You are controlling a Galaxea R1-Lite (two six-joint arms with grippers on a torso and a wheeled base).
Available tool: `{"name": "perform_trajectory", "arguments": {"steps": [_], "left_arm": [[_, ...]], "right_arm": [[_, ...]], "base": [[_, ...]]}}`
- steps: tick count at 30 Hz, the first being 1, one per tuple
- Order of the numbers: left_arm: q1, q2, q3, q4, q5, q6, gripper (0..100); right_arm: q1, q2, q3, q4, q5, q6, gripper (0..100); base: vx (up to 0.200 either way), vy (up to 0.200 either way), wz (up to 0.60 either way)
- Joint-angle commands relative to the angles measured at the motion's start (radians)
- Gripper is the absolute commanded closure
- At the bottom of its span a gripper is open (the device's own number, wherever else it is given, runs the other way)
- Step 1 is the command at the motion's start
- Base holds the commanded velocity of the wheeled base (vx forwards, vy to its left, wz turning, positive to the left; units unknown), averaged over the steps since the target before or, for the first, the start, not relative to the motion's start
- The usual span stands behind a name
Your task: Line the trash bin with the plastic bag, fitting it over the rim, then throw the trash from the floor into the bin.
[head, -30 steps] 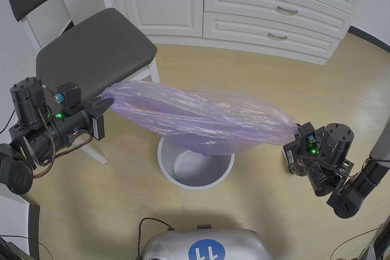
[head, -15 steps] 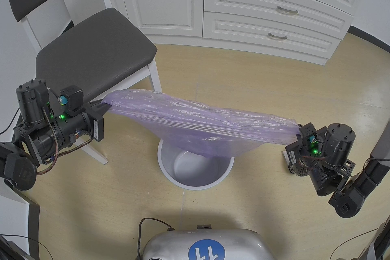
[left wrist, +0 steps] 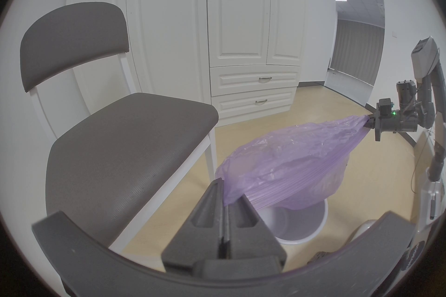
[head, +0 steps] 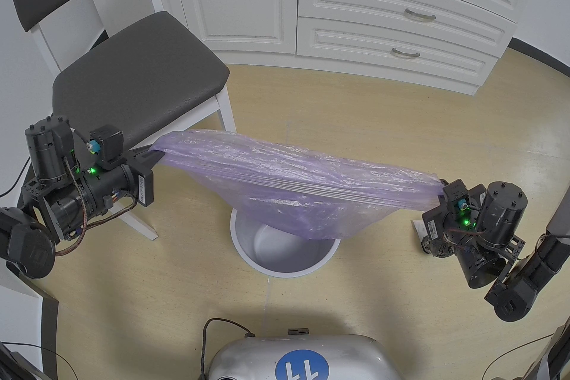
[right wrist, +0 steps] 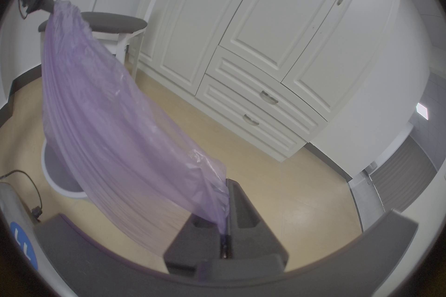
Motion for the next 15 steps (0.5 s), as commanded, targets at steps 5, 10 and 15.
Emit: {"name": "perform_trajectory", "arguments": {"steps": [5, 10, 15], "left_arm": [[-0.181, 0.027, 0.019, -0.084, 0.014, -0.011, 100], [-0.250, 0.047, 0.045, -0.181, 0.080, -0.012, 100], [-0.325, 0.088, 0.050, -0.236, 0.129, -0.041, 100]], "right_arm": [[0.050, 0.027, -0.032, -0.058, 0.014, 0.008, 100], [0.061, 0.070, -0.080, -0.090, 0.014, 0.016, 100], [0.108, 0.100, -0.132, -0.090, 0.014, 0.066, 100]], "base": [[0.000, 0.000, 0.00], [0.000, 0.000, 0.00], [0.000, 0.000, 0.00]]}}
